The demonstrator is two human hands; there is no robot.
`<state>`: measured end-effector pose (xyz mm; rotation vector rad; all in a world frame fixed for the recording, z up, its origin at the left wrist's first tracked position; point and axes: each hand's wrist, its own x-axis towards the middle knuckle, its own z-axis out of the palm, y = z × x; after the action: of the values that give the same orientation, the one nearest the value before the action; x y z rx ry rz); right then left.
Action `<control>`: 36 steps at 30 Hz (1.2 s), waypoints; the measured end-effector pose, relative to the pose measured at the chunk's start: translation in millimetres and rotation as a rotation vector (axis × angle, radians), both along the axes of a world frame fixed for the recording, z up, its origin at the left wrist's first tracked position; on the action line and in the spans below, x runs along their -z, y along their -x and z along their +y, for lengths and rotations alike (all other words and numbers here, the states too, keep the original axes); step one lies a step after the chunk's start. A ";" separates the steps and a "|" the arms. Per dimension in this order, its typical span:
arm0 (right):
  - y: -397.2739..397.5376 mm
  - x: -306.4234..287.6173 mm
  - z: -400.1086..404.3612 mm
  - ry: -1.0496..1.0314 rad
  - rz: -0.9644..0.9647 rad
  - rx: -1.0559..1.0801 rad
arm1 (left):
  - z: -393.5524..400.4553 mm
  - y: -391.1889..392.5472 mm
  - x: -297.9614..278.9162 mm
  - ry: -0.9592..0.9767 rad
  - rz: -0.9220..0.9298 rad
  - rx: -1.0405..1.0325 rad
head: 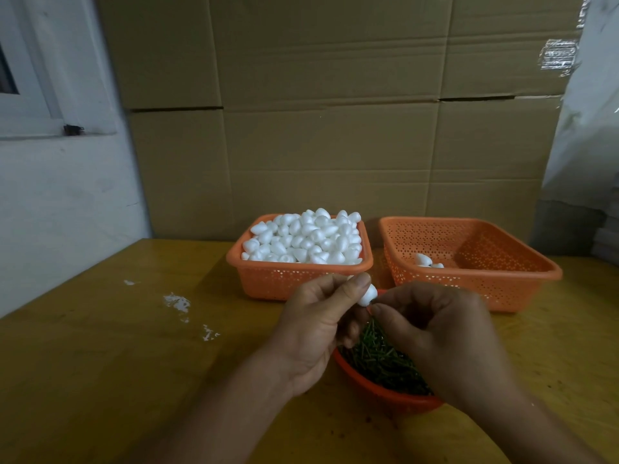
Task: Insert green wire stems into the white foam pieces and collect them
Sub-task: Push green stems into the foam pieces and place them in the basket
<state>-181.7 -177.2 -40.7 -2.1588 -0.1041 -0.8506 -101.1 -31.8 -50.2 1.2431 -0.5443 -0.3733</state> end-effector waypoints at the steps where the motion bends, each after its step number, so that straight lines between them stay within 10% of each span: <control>1: -0.4 0.5 0.2 -0.003 0.002 0.008 | -0.3 -0.4 0.8 -0.001 -0.015 -0.009; 36: -4.3 6.9 4.9 -0.118 -0.014 -0.025 | -3.3 2.1 10.2 -0.073 -0.412 -0.179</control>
<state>-177.4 -172.2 -47.6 -2.0374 -0.0849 -0.8370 -103.2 -35.1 -60.4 1.4364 -0.7676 0.0180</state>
